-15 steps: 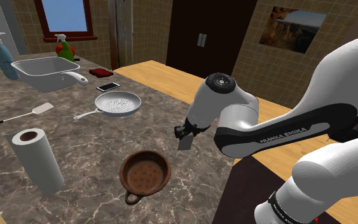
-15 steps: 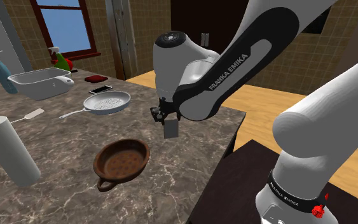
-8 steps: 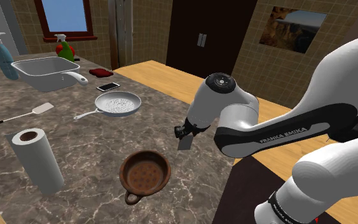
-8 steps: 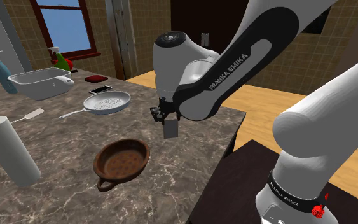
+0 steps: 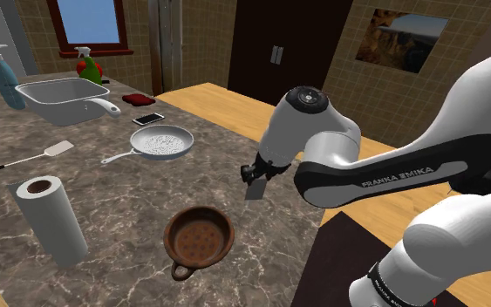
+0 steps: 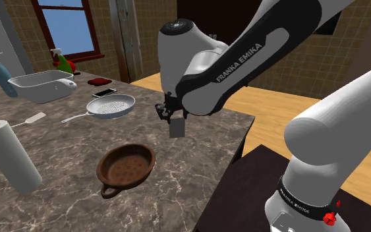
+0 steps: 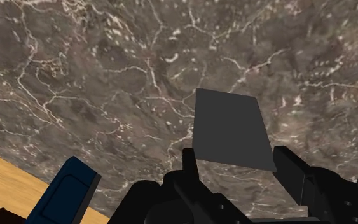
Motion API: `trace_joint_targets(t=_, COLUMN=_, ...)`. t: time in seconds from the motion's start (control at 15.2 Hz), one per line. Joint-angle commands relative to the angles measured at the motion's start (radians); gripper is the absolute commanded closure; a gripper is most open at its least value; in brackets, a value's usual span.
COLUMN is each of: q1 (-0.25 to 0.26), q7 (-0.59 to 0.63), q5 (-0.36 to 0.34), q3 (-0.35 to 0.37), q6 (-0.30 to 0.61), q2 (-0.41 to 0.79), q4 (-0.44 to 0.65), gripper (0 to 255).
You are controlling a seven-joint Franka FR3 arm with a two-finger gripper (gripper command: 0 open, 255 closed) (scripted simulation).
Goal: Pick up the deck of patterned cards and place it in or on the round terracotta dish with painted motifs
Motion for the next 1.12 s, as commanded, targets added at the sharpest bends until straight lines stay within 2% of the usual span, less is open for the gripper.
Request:
trace_joint_targets(t=0.0, q1=0.023, q7=-0.021, q5=0.018, q3=-0.022, q6=-0.036, q2=-0.023, q4=0.011, gripper=255)
trace_joint_targets(t=0.46, q1=0.069, q7=-0.081, q5=0.054, q3=-0.081, q6=-0.146, q2=-0.087, q4=0.059, gripper=255)
trace_joint_targets(t=1.06, q1=0.097, q7=-0.137, q5=0.076, q3=-0.134, q6=-0.275, q2=-0.144, q4=0.133, gripper=255)
